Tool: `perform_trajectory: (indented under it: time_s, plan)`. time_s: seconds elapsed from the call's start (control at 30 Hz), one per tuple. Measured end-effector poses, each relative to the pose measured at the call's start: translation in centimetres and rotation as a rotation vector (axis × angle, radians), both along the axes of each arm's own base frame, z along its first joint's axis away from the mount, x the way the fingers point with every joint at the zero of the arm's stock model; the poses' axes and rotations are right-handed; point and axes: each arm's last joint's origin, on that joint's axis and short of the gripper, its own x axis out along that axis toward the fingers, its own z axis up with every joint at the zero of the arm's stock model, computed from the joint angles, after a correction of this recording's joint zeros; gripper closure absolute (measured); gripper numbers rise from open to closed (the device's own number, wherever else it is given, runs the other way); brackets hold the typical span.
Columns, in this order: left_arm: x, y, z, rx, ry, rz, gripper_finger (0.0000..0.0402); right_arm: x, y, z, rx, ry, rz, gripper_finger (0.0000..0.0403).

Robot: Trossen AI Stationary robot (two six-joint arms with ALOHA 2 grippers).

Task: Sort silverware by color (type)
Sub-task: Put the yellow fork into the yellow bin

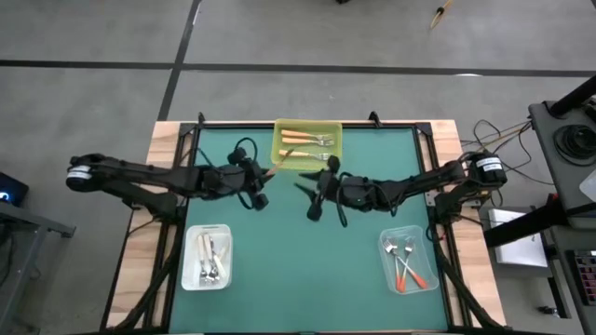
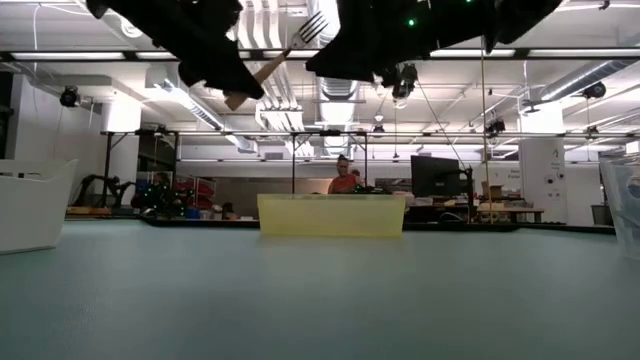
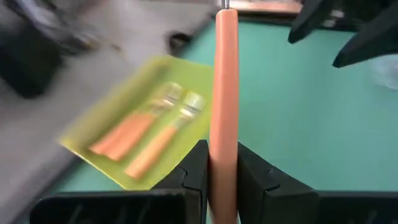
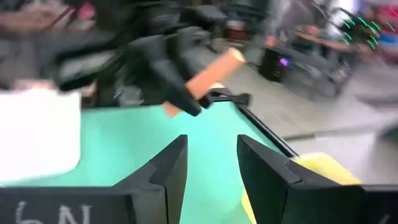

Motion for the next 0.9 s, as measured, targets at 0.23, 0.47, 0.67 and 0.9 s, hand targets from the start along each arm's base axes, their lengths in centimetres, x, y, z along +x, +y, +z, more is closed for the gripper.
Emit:
perform_trajectory:
  time_s: [0.23,0.47,0.67,0.9]
  plan:
    - [-1.4,0.2,0.2,-0.279,0.027,-0.219,0.0370,1.2,2.7,2.2,-0.333,0.215,0.176,0.0280]
    - [-1.5,-0.3,-0.8,-0.497,0.106,-0.346,0.0371,2.9,4.9,4.7,-0.544,0.419,0.287,0.0280]
    - [-1.3,-0.7,-1.5,-0.708,0.139,-0.344,0.0371,4.8,5.1,5.5,-0.570,0.588,0.321,0.0279]
    - [-1.1,-0.8,-2.0,-0.898,0.167,-0.334,0.0369,7.2,5.7,4.8,-0.671,0.777,0.340,0.0259]
